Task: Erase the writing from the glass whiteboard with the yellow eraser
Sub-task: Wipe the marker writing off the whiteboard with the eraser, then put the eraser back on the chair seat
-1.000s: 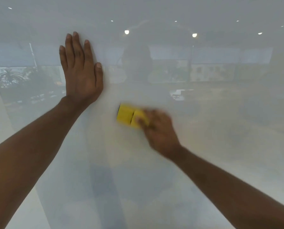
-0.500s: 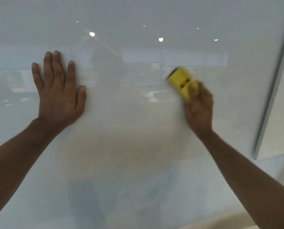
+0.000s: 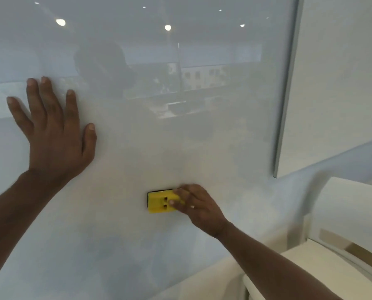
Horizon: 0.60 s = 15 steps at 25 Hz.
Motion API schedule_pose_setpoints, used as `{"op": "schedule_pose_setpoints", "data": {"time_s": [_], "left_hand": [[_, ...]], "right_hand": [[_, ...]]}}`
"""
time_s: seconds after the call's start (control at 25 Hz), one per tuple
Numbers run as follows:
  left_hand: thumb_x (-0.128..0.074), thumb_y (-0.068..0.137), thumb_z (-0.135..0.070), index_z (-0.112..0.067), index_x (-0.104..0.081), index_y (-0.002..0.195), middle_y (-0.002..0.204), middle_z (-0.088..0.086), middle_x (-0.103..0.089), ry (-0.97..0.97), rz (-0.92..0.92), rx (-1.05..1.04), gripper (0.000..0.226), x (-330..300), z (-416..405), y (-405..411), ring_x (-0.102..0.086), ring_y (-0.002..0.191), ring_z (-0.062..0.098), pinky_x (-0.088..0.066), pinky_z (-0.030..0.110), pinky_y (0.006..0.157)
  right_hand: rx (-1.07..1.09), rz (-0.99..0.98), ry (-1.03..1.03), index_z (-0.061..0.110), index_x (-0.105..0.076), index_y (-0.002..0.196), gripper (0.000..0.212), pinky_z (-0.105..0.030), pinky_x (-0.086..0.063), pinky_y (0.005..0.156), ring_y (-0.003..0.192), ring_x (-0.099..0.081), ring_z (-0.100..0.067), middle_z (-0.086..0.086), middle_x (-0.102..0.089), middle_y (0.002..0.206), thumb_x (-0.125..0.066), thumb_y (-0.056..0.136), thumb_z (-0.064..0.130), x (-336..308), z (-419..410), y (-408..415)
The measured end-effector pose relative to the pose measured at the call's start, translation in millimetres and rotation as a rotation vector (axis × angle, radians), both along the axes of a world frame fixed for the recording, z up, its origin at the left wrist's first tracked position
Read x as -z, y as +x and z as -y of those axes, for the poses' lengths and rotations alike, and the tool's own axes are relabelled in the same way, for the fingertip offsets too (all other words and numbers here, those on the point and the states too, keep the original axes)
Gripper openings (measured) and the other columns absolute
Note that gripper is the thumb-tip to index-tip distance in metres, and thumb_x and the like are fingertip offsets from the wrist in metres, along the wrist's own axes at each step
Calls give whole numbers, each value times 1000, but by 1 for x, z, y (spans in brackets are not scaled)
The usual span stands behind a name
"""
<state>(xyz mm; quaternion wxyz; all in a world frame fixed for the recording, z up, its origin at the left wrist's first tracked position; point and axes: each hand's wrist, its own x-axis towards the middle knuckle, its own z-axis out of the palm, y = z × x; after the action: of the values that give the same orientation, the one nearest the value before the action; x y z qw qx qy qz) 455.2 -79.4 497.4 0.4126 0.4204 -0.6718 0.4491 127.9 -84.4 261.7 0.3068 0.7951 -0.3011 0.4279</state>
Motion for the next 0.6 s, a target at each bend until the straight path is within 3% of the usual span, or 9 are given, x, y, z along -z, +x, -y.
{"op": "schedule_pose_setpoints", "data": {"time_s": [0.04, 0.12, 0.16, 0.28, 0.36, 0.48, 0.6], "left_hand": [[-41, 106, -30, 2, -26, 159, 161, 45, -14, 8, 0, 15, 63, 8, 2, -9, -12, 150, 65, -17, 86, 110], [-43, 106, -30, 2, -28, 158, 161, 44, -14, 13, -4, 12, 64, 20, 4, -23, -13, 150, 66, -21, 86, 107], [-44, 105, -30, 2, -28, 159, 162, 44, -14, 11, 0, 11, 64, 25, 5, -31, -13, 150, 65, -22, 86, 107], [-45, 105, -31, 2, -28, 159, 163, 42, -13, 24, 59, 11, 66, 40, 6, -54, -10, 154, 59, -13, 83, 114], [-45, 104, -32, 1, -31, 158, 164, 41, -12, 53, 89, 29, 65, 57, 7, -73, -7, 156, 56, -5, 78, 118], [-45, 103, -35, -2, -33, 158, 167, 36, -6, 96, 99, 41, 65, 84, 9, -101, -2, 157, 54, 3, 73, 120], [-43, 103, -37, -3, -33, 159, 168, 35, -3, 160, 109, 79, 66, 118, 12, -134, 3, 157, 53, 6, 72, 121]], "right_hand": [[36, 37, 24, 37, -60, 137, 37, -35, -38, 113, 127, -57, -20, 7, -60, 138, -63, 102, 25, 3, 5, -20], [175, 321, 235, 55, -52, 133, 31, -32, -38, 115, 130, -47, 0, 19, -54, 135, -54, 105, 43, -2, 4, -54], [207, 473, 302, 55, -50, 135, 34, -33, -39, 114, 131, -44, 1, 17, -52, 137, -54, 105, 39, -2, 1, -71], [300, 879, 334, 23, -52, 146, 48, -35, -48, 103, 127, -54, -18, -1, -55, 138, -62, 100, 14, 19, -6, -106], [401, 1077, 487, 23, -43, 152, 61, -32, -48, 100, 124, -57, -27, -7, -56, 139, -67, 97, 14, 48, -15, -122], [500, 1107, 767, 23, -38, 154, 64, -36, -50, 92, 120, -59, -30, -7, -59, 136, -67, 96, 25, 99, -41, -146], [551, 1043, 890, 25, -37, 154, 66, -31, -46, 84, 115, -60, -28, -6, -59, 131, -68, 95, 26, 145, -79, -163]]}}
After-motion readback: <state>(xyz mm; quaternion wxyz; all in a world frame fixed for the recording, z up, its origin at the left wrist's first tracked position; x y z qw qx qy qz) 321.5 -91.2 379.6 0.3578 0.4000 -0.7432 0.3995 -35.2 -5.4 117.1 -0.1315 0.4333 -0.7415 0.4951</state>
